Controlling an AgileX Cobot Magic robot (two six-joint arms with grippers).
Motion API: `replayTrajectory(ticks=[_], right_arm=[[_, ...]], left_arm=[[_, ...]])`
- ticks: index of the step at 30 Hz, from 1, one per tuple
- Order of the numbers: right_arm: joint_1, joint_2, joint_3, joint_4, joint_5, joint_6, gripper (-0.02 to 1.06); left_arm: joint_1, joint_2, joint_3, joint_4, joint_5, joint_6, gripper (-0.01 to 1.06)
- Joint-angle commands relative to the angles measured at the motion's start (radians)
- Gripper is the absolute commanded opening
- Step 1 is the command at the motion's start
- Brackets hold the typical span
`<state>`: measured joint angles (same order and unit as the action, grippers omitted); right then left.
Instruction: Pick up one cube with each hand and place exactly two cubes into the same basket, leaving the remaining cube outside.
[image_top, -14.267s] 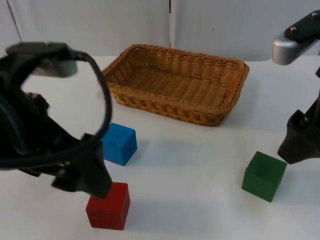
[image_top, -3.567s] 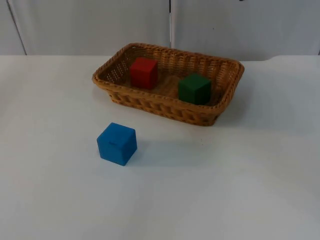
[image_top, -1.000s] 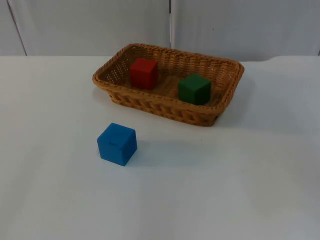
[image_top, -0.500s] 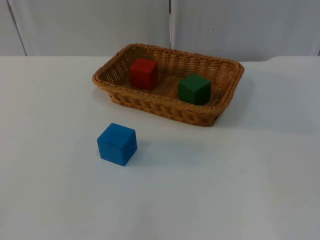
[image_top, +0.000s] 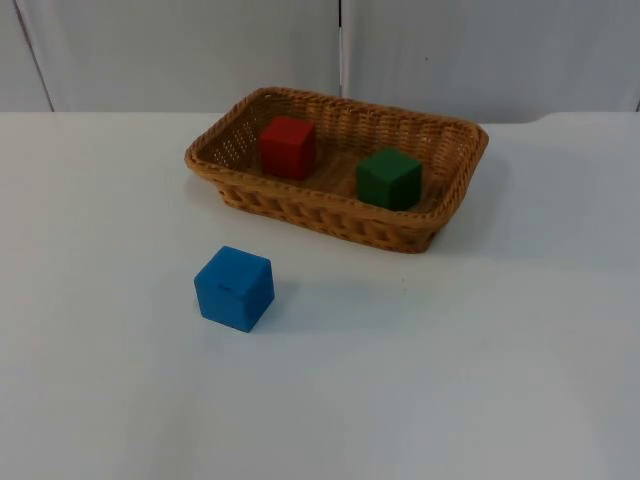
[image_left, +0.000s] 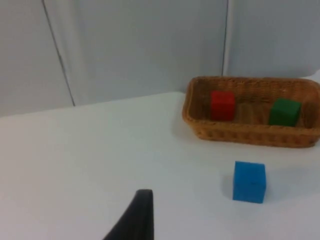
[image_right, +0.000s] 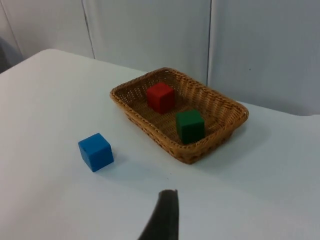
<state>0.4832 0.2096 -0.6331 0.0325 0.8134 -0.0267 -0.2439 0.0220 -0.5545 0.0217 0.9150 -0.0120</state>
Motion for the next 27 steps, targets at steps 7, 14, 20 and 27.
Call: replayTrajectory(ticks=[7,14,20,27], right_arm=[[0.004,-0.143,0.002,-0.002,0.115,0.001,0.75],[0.004,-0.21,0.002,-0.023,0.25,0.004,0.75],[0.004,-0.21,0.076,-0.024,0.279,-0.032,0.75],[0.004,-0.21,0.116,-0.019,0.266,-0.048,0.75]], left_arm=[[-0.003,-0.022,0.032,0.016,0.057,-0.025,1.05],[-0.003,-0.022,0.032,0.012,0.139,-0.011,1.05],[-0.003,-0.022,0.037,-0.008,0.149,0.041,1.05],[-0.003,-0.022,0.056,-0.027,0.156,0.052,1.05]])
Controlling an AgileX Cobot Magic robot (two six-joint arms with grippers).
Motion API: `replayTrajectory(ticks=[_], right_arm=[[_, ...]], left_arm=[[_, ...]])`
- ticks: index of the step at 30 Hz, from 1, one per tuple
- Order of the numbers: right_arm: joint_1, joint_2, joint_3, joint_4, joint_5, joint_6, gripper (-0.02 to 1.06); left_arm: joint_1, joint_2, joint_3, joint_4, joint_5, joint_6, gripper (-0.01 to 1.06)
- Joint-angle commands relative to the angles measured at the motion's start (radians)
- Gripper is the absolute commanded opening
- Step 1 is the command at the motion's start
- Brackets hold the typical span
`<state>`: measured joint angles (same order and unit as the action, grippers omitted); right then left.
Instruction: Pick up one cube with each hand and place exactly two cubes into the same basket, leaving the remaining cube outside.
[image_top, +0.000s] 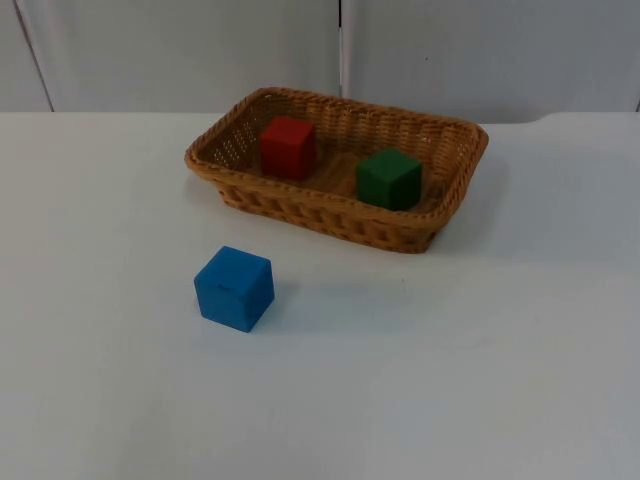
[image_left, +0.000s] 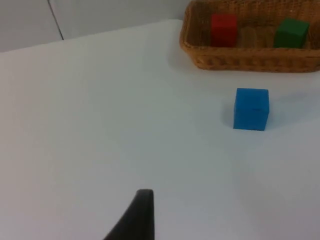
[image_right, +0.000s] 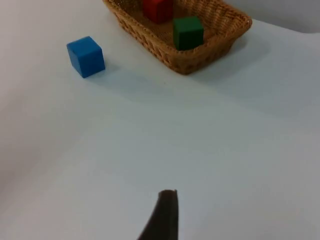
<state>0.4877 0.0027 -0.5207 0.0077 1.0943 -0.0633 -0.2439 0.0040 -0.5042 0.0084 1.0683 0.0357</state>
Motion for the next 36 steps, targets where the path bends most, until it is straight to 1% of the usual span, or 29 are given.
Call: replayTrajectory(ticks=[1,27,29,32,33,34,35,36], right_arm=[[-0.001,-0.003,0.004,0.006,-0.015,-0.011,0.75],[-0.001,-0.003,0.004,0.002,-0.015,-0.011,0.76],[-0.001,-0.003,0.004,0.002,-0.015,-0.011,0.8],[-0.001,-0.003,0.004,0.002,-0.015,-0.011,0.96],[-0.001,-0.003,0.004,0.002,-0.015,-0.011,0.96],[-0.001,-0.003,0.004,0.002,-0.015,-0.011,1.02],[-0.001,-0.003,0.004,0.002,-0.015,-0.011,1.05],[-0.001,-0.003,0.004,0.002,-0.015,-0.011,1.05]], left_arm=[[-0.003,-0.004,0.01,-0.016,0.006,0.006,1.05],[-0.003,-0.004,0.011,-0.018,0.006,0.008,1.05],[-0.003,-0.004,0.011,-0.018,0.006,0.008,1.05],[-0.003,-0.004,0.011,-0.018,0.006,0.008,1.05],[-0.003,-0.004,0.011,-0.018,0.006,0.008,1.05],[-0.003,-0.004,0.011,-0.018,0.006,0.008,1.05],[-0.003,-0.004,0.011,-0.018,0.006,0.008,1.05],[-0.003,-0.004,0.011,-0.018,0.006,0.008,1.05]])
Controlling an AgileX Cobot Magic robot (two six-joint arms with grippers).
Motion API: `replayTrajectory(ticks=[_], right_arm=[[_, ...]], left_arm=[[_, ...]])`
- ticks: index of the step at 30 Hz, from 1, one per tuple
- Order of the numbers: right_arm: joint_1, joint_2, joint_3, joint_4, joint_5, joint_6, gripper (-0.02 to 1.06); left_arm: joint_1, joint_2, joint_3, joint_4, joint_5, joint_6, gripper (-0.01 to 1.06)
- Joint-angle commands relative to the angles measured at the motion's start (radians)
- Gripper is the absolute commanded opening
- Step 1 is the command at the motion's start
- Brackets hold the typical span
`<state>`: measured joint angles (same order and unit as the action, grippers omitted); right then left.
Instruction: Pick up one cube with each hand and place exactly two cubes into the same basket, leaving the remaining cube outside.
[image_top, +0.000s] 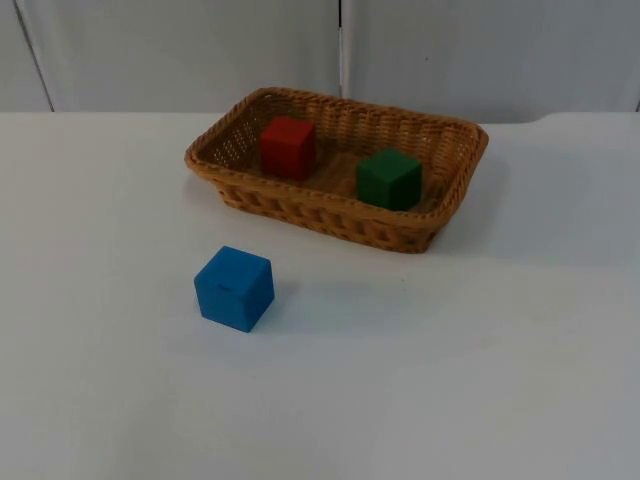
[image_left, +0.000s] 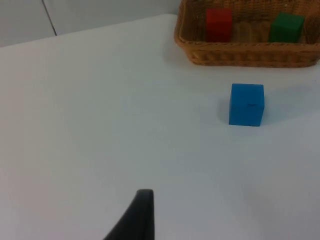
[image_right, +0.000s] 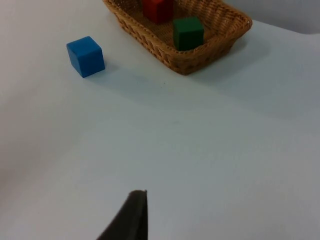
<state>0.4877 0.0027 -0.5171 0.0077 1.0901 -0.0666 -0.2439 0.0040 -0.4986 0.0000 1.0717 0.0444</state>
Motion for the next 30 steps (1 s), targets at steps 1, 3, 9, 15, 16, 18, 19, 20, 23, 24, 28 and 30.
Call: replayTrajectory(ticks=[1,3,9,15,16,18,19,20,23,24,28,30], right_arm=[[-0.001,-0.003,0.0,0.002,-0.01,-0.008,1.05],[-0.001,-0.003,0.0,0.002,-0.01,-0.008,1.05],[-0.001,-0.003,0.0,0.002,-0.01,-0.008,1.05],[-0.001,-0.003,0.0,0.002,-0.012,-0.008,1.05],[-0.001,-0.003,0.0,0.002,-0.012,-0.008,1.05],[-0.001,-0.003,0.0,0.002,-0.012,-0.008,1.05],[-0.001,-0.003,0.0,0.002,-0.012,-0.008,1.05],[-0.001,-0.003,0.0,0.002,-0.012,-0.008,1.05],[-0.001,-0.003,0.0,0.002,-0.012,-0.008,1.05],[-0.001,-0.003,0.0,0.002,-0.012,-0.008,1.05],[-0.03,-0.003,0.0,0.002,-0.012,-0.008,1.05],[-0.048,-0.003,0.0,0.002,-0.012,-0.004,1.05]], left_arm=[[-0.003,-0.004,0.005,-0.01,0.003,-0.001,1.05],[-0.003,-0.004,0.005,-0.01,0.003,-0.001,1.05],[-0.003,-0.004,0.005,-0.01,0.003,-0.001,1.05],[-0.003,-0.004,0.005,-0.01,0.003,-0.001,1.05],[-0.003,-0.004,0.005,-0.01,0.003,-0.001,1.05],[-0.003,-0.004,0.005,-0.01,0.003,-0.001,1.05],[-0.003,-0.004,0.005,-0.01,0.003,-0.001,1.05],[-0.003,-0.004,0.005,-0.01,0.003,-0.001,1.05],[-0.003,-0.004,0.005,-0.01,0.003,-0.001,1.05],[-0.003,-0.004,0.005,-0.01,0.003,-0.001,1.05],[-0.003,-0.004,0.005,-0.01,0.003,-0.001,1.05],[-0.003,-0.004,0.005,-0.01,0.003,-0.001,1.05]])
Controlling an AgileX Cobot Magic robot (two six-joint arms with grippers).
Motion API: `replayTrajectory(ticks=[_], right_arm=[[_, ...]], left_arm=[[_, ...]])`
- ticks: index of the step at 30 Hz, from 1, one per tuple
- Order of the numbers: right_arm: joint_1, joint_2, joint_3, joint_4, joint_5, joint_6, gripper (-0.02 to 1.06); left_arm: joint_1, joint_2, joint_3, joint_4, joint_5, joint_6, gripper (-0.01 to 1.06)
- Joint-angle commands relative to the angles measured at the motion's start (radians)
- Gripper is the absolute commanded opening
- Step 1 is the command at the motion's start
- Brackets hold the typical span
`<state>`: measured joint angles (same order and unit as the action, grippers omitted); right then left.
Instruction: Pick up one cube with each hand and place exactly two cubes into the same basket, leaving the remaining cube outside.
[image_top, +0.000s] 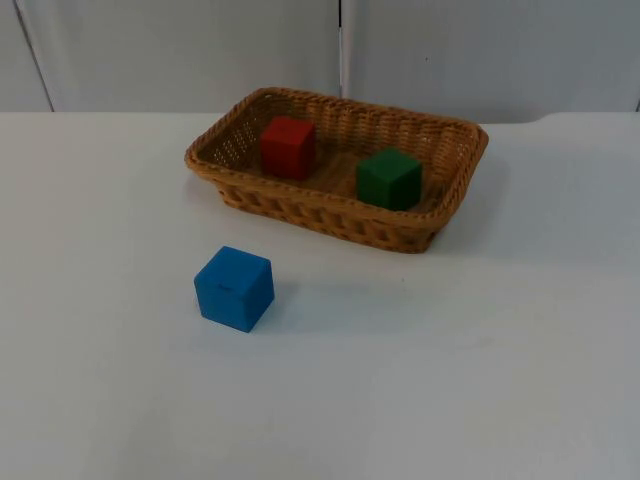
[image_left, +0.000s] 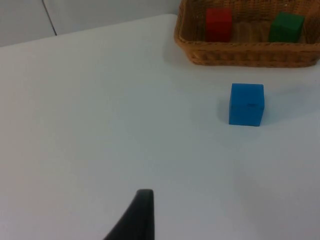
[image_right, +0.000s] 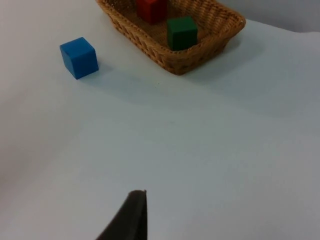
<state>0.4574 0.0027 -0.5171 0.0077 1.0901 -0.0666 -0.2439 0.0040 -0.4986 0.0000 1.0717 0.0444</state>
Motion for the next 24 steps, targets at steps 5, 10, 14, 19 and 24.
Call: replayTrajectory(ticks=[5,10,14,19,24], right_arm=[[-0.084,-0.003,0.0,0.002,-0.012,-0.002,1.05],[-0.173,-0.003,0.0,0.002,-0.012,-0.002,1.05],[-0.259,-0.003,0.0,0.002,-0.012,-0.002,1.05],[-0.331,-0.003,0.0,0.002,-0.012,-0.002,1.05],[-0.372,-0.003,0.0,0.002,-0.012,-0.002,1.05]], left_arm=[[-0.003,-0.004,0.005,-0.01,0.003,-0.001,1.05],[-0.003,-0.004,0.005,-0.01,0.003,-0.001,1.05],[-0.003,-0.004,0.005,-0.01,0.003,-0.001,1.05],[-0.003,-0.004,0.005,-0.01,0.003,-0.001,1.05],[-0.003,-0.004,0.005,-0.01,0.003,-0.001,1.05]])
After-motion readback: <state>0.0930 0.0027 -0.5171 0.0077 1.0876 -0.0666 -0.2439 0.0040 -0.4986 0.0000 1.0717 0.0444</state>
